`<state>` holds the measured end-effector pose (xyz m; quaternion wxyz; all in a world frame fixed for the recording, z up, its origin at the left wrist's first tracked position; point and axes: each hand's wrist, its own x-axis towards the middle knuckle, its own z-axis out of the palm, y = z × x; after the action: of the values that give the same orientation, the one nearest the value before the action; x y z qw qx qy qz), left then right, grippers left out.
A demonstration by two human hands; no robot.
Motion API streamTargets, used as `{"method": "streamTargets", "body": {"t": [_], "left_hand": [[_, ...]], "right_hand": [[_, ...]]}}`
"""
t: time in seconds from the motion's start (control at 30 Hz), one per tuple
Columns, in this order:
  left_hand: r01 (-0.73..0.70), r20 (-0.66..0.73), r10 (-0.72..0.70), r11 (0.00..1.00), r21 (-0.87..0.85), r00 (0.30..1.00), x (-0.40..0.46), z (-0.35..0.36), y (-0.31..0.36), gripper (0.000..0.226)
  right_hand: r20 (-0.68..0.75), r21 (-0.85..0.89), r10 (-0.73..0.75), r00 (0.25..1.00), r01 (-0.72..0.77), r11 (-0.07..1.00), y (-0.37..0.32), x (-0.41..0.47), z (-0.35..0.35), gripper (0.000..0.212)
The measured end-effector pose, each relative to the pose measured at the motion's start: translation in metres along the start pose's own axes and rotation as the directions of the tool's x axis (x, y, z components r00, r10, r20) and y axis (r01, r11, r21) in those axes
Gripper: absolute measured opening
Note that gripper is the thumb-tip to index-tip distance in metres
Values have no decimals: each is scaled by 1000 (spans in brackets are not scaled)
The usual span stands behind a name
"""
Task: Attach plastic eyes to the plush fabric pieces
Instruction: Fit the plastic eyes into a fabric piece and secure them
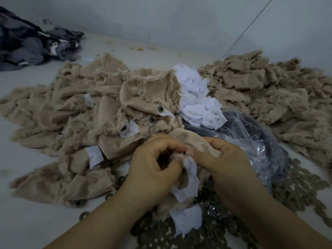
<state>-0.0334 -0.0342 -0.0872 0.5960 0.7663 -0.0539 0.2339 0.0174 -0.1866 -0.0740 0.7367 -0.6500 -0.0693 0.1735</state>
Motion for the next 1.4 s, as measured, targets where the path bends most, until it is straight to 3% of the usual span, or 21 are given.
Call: {"method": "streamTargets", "body": {"t": [0.17,0.27,0.37,0.53,0.9,1.13,1.27,1.4], "left_hand": [[-128,99,125,991,27,987,-2,0,4,31],[-153,57,150,986,64,987,-1,3,2,14],[-122,15,121,991,60,993,0,3,-1,5],[-24,-57,27,998,57,998,-1,0,-2,9],[95,-61,-96,995,-11,994,-1,2,0,10],[121,-80,-125,992,-43,989,1,1,-1,11],[138,-58,-145,985,-103,988,0,-2,-3,13],[225,7,-232,936,-271,973,2,-6,-4,8]], "right_hand": [[-22,-35,-29,999,28,999,-1,-1,1,20],[-20,-36,-40,999,40,999,-2,-3,2,21],[-30,-49,-54,998,52,997,-1,-2,2,14],[-62,-155,-128,990,117,981,-2,-3,2,16],[-73,-203,-160,984,142,969,-4,-7,6,20],[-32,-334,-318,948,289,897,-4,-9,7,14],[3,-314,-331,944,315,895,-4,-9,7,24],[16,-191,-232,973,231,954,-3,-5,3,26]]}}
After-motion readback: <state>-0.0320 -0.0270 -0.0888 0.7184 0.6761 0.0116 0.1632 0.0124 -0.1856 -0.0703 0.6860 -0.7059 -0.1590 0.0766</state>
